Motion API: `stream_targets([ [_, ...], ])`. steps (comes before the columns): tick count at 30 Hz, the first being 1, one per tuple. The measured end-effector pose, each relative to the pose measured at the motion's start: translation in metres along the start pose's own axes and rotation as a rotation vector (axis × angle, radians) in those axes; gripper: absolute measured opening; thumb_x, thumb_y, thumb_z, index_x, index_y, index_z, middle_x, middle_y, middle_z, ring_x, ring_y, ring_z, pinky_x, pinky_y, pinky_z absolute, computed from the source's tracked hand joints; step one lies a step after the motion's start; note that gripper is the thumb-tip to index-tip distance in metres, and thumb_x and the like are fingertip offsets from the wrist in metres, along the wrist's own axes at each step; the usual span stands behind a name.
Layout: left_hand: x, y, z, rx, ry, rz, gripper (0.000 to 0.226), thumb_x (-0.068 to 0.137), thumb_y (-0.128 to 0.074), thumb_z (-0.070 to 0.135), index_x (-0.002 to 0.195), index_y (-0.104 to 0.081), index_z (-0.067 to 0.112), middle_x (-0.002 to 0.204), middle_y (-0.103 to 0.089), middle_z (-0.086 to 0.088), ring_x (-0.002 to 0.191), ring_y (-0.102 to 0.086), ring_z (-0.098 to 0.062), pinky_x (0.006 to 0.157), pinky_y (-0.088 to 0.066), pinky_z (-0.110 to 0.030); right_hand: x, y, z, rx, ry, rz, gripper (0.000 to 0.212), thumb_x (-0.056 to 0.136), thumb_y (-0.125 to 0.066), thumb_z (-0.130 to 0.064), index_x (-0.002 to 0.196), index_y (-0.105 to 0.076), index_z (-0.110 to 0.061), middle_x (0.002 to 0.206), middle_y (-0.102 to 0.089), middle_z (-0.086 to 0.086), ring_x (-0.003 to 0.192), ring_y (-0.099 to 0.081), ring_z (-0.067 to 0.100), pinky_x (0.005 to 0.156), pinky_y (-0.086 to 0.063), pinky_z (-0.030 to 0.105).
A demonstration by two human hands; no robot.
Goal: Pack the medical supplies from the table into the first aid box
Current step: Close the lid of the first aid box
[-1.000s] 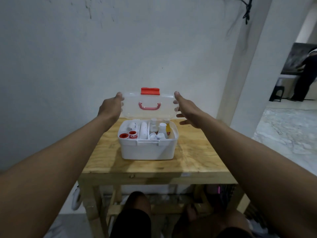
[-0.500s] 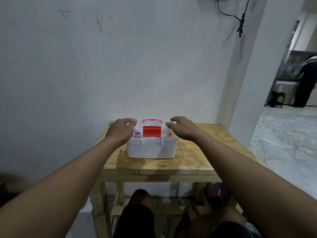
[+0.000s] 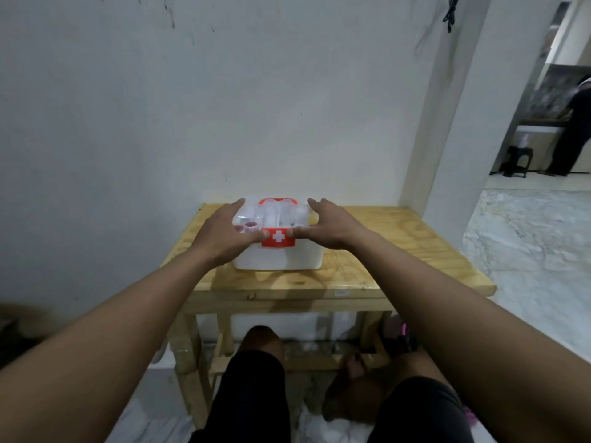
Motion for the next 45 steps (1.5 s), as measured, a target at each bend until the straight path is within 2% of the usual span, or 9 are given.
stream_targets([
  [5,-0.005,-0.004,0.001,0.068,-0.085,0.016,0.093,0.076,-0.079,0.054,0.154,-0.037,0.026,0.161,-0.034,-0.005,0.136,-0.046,-0.025,0.094,-0.034,-0.028,-0.005,-0.007,0.004,0.019,0.025,0.011,0.11,0.075,-0.079,-0.054,0.16,-0.018,-0.019,0.166,-0.017,0.007,0.149,-0.028,0.027,0.114,-0.032,0.039],
  [10,-0.004,-0.005,-0.005,0.057,-0.086,0.015,0.097,0.069,-0.079,0.065,0.151,-0.039,0.032,0.157,-0.038,-0.005,0.119,-0.057,-0.02,0.1,-0.046,-0.036,-0.007,-0.008,0.005,0.025,0.046,0.059,0.108,0.075,-0.08,-0.052,0.159,-0.02,-0.019,0.165,-0.019,0.006,0.148,-0.029,0.027,0.114,-0.033,0.04],
  [15,-0.004,-0.007,-0.009,0.063,-0.114,0.027,0.096,0.069,-0.08,0.063,0.15,-0.04,0.031,0.156,-0.04,-0.004,0.107,-0.049,-0.008,0.094,-0.043,-0.03,-0.011,-0.013,0.006,0.06,0.047,0.082,0.108,0.075,-0.082,-0.047,0.159,-0.02,-0.021,0.167,-0.014,0.005,0.151,-0.022,0.024,0.115,-0.03,0.039],
  [20,-0.004,-0.012,-0.014,-0.017,-0.101,0.044,0.1,0.068,-0.084,0.057,0.151,-0.036,0.03,0.155,-0.041,-0.003,0.116,-0.057,-0.019,0.094,-0.048,-0.035,-0.011,-0.017,0.009,0.125,0.052,0.084,0.108,0.074,-0.084,-0.041,0.159,-0.021,-0.021,0.166,-0.014,0.004,0.147,-0.029,0.023,0.112,-0.033,0.035],
  [23,-0.007,-0.017,-0.027,-0.134,-0.044,0.082,0.112,0.067,-0.09,0.043,0.157,-0.023,0.031,0.15,-0.047,-0.003,0.125,-0.055,-0.025,0.097,-0.049,-0.037,-0.012,-0.021,0.016,0.246,0.037,0.098,0.113,0.073,-0.088,-0.026,0.159,-0.014,-0.02,0.162,-0.026,0.006,0.138,-0.042,0.022,0.104,-0.038,0.03],
  [27,-0.005,-0.028,-0.051,-0.236,0.044,0.063,0.121,0.063,-0.093,0.041,0.158,-0.017,0.033,0.152,-0.047,-0.003,0.131,-0.052,-0.028,0.103,-0.049,-0.045,-0.012,-0.038,0.036,0.348,-0.042,0.05,0.123,0.074,-0.086,-0.018,0.158,0.003,-0.024,0.146,-0.048,0.009,0.128,-0.052,0.032,0.096,-0.049,0.041],
  [30,0.003,-0.031,-0.051,-0.265,0.042,0.056,0.116,0.06,-0.094,0.043,0.154,-0.027,0.031,0.146,-0.053,0.001,0.125,-0.056,-0.024,0.099,-0.052,-0.045,-0.01,-0.041,0.043,0.411,-0.026,0.07,0.112,0.075,-0.085,-0.016,0.155,-0.008,-0.025,0.14,-0.049,0.003,0.123,-0.055,0.03,0.087,-0.049,0.035],
  [35,0.013,-0.037,-0.038,-0.287,-0.012,0.059,0.104,0.066,-0.093,0.031,0.15,-0.033,0.027,0.131,-0.055,0.01,0.11,-0.053,-0.013,0.08,-0.048,-0.026,0.0,-0.037,0.053,0.448,-0.015,0.093,0.104,0.073,-0.086,-0.017,0.152,-0.019,-0.025,0.133,-0.052,-0.002,0.113,-0.054,0.022,0.085,-0.047,0.033],
  [45,0.063,-0.063,-0.005,-0.336,-0.01,0.031,0.104,0.068,-0.092,0.024,0.151,-0.029,0.03,0.125,-0.058,0.012,0.109,-0.056,-0.012,0.084,-0.049,-0.027,0.047,-0.011,0.094,0.429,-0.021,0.15,0.089,0.07,-0.087,-0.019,0.141,-0.035,-0.026,0.118,-0.049,-0.012,0.109,-0.053,0.017,0.078,-0.048,0.03],
])
Point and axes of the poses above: each hand's wrist, its own x-axis towards the middle knuckle, its own y-axis out of the back of the hand, z = x × y, the point moved 7 cm from there along x, towards the middle knuckle
